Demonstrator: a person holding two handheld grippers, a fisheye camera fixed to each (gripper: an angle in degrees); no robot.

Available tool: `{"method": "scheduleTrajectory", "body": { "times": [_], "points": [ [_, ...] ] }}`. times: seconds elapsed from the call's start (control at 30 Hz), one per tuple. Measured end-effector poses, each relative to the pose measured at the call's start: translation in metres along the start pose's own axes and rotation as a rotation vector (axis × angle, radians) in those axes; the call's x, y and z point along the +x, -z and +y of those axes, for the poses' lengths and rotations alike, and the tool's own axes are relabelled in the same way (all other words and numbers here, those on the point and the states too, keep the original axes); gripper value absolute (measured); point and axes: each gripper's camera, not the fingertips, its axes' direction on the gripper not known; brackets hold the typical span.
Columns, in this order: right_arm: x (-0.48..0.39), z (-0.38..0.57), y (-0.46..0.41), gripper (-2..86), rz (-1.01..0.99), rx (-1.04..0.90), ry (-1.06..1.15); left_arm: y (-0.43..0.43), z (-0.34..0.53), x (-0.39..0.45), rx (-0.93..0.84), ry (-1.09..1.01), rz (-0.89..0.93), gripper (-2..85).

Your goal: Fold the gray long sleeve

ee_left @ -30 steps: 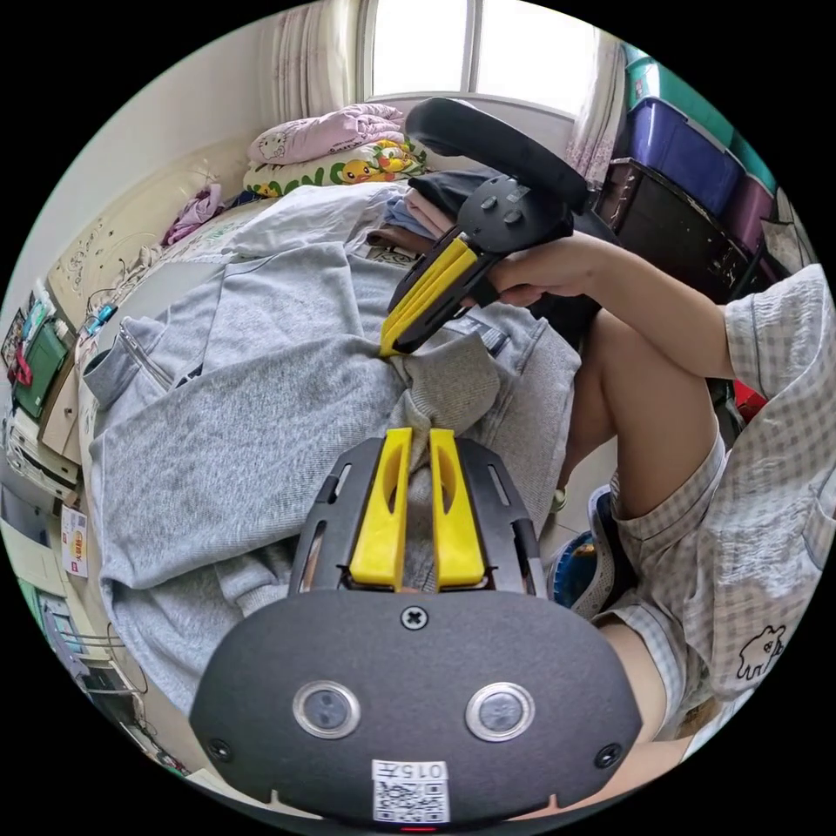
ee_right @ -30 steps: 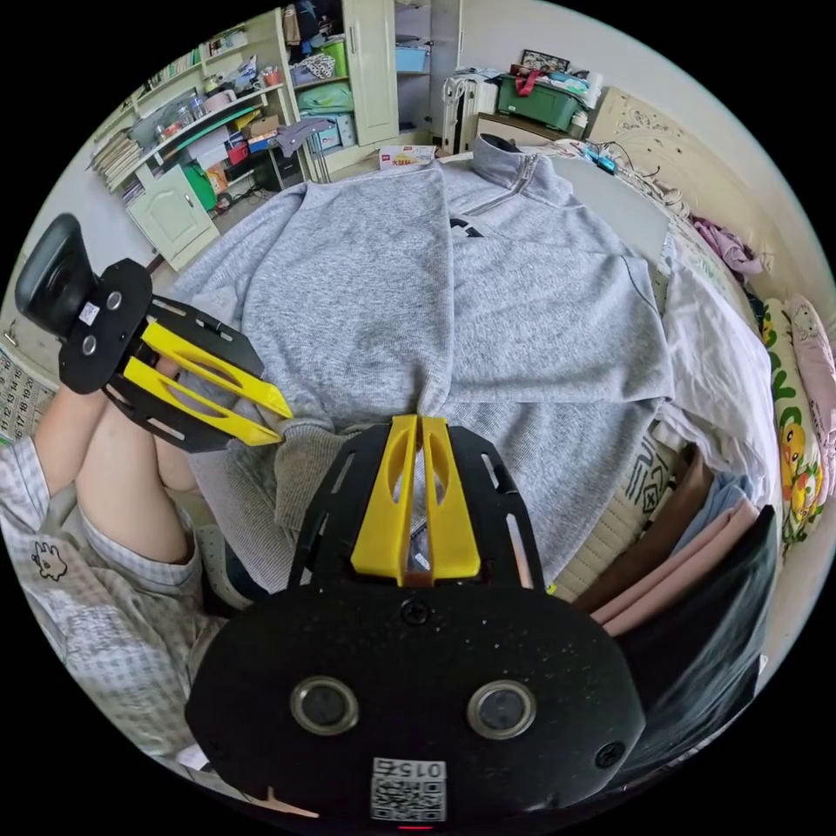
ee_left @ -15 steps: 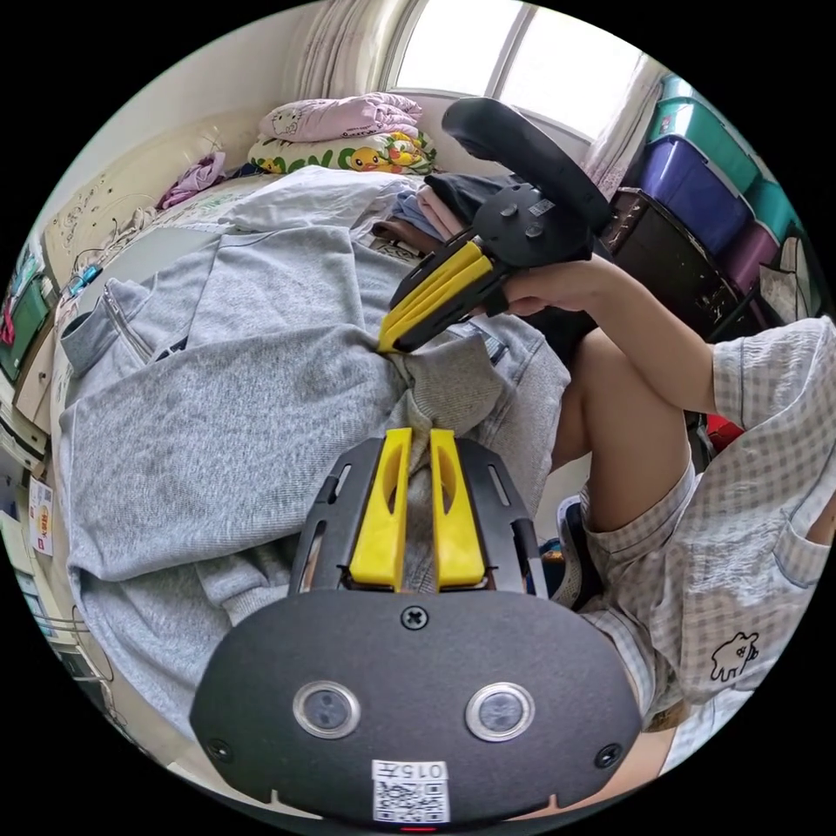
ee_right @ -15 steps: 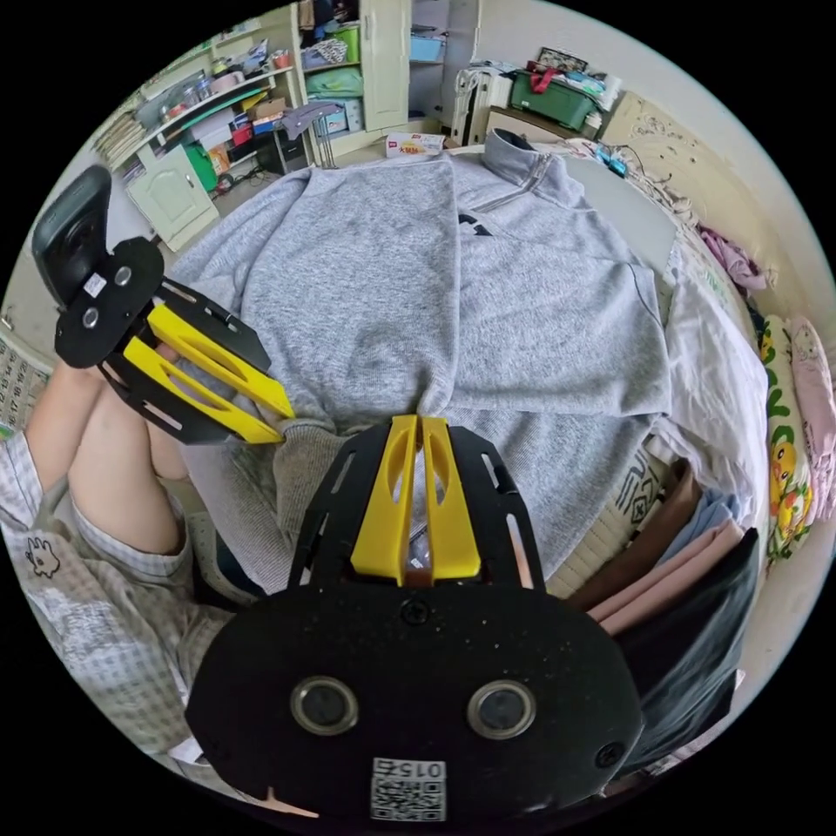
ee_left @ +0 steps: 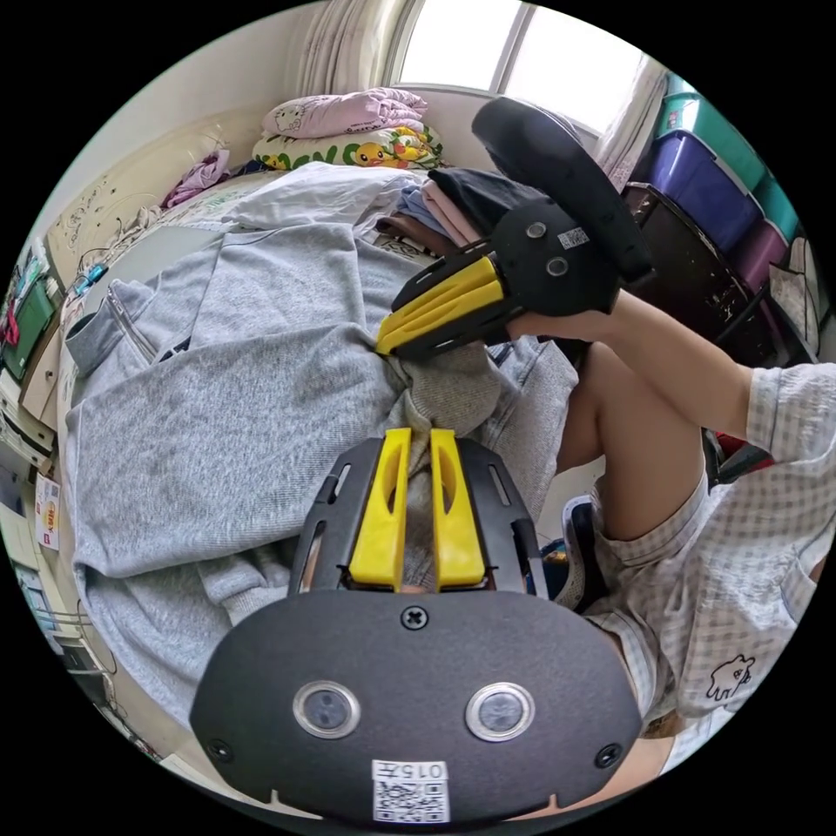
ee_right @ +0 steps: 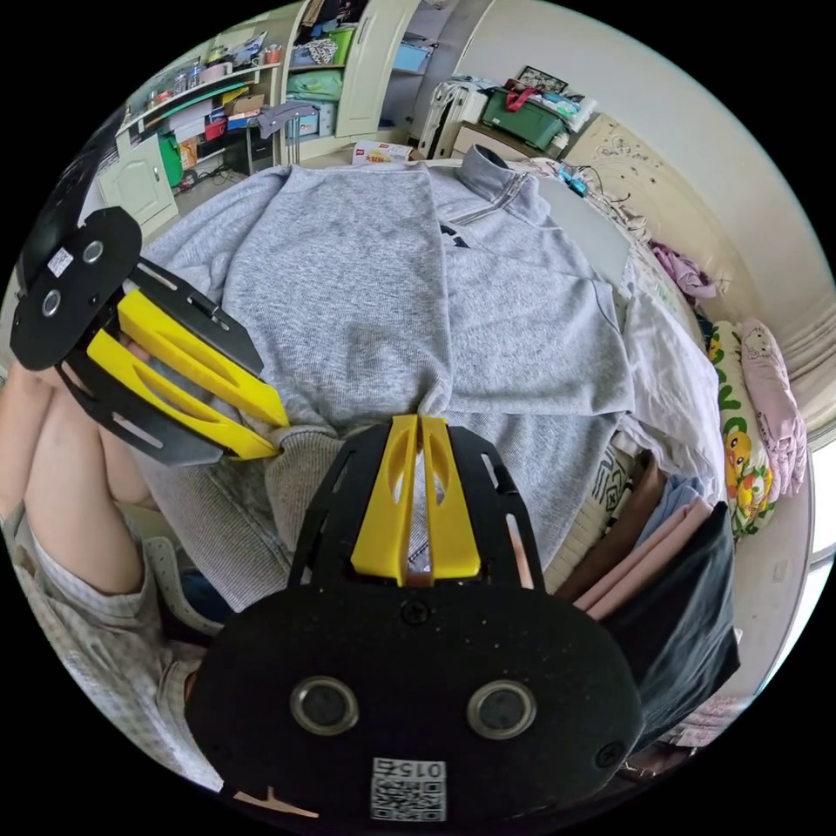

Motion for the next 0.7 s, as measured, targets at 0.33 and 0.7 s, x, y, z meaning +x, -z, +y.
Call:
{"method": "scheduleTrajectory", "body": {
  "times": [0.33,0.7],
  "points": [
    [-0.010,0.025,0.055,-0.9,0.081,-0.027,-0.120,0.031,0.043,0.012,0.091,0.011,-0.040,5.9],
    [0.047,0.185,0.117,6.2,-0.058,-0.078,-0.457,0.162,0.151,-0.026,0.275,0.033,0.061,7.5]
  ]
}}
